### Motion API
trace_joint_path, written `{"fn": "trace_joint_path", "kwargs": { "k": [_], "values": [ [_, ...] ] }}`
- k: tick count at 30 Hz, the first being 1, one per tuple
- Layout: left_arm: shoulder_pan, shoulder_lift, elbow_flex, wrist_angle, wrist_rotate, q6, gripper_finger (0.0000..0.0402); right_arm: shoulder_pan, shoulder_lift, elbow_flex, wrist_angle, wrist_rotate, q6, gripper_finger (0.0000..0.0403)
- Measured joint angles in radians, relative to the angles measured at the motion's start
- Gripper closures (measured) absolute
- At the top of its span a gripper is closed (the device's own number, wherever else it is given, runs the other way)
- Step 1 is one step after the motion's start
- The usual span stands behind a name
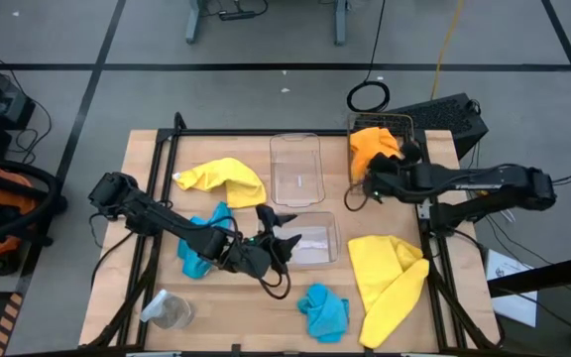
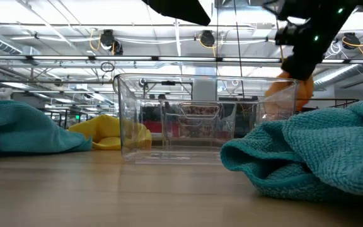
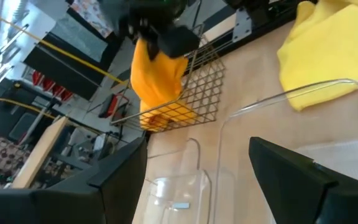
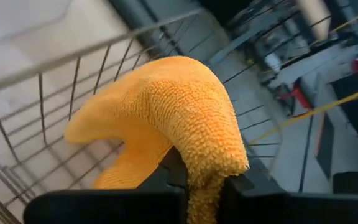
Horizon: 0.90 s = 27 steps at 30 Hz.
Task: Sort microfiber towel by color & place in baskets
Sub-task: Put the orange microfiber towel into the black metal basket
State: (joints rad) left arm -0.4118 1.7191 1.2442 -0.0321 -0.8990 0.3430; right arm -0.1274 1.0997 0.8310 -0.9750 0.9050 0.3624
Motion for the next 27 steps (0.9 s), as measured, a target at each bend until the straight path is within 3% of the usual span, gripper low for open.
{"fn": "trace_joint_path", "kwargs": {
  "k": [6,14,20,27],
  "values": [
    [-0.001,0.0,0.0,-0.044,0.011,-0.025,0.0114,-0.118,0.033,-0.032,0.051,-0.044,-0.03,0.0342],
    [-0.009,0.0,-0.001,-0.079,0.143,-0.05,0.0114,-0.155,0.021,-0.027,0.108,-0.102,-0.042,0.0242],
    [-0.009,0.0,-0.001,-0.083,0.143,-0.05,0.0114,-0.155,0.021,0.045,-0.001,-0.182,0.021,0.0173],
    [-0.006,0.0,-0.001,-0.087,0.143,-0.05,0.0114,-0.146,0.021,0.139,-0.129,-0.209,0.087,0.0132]
  ]
}}
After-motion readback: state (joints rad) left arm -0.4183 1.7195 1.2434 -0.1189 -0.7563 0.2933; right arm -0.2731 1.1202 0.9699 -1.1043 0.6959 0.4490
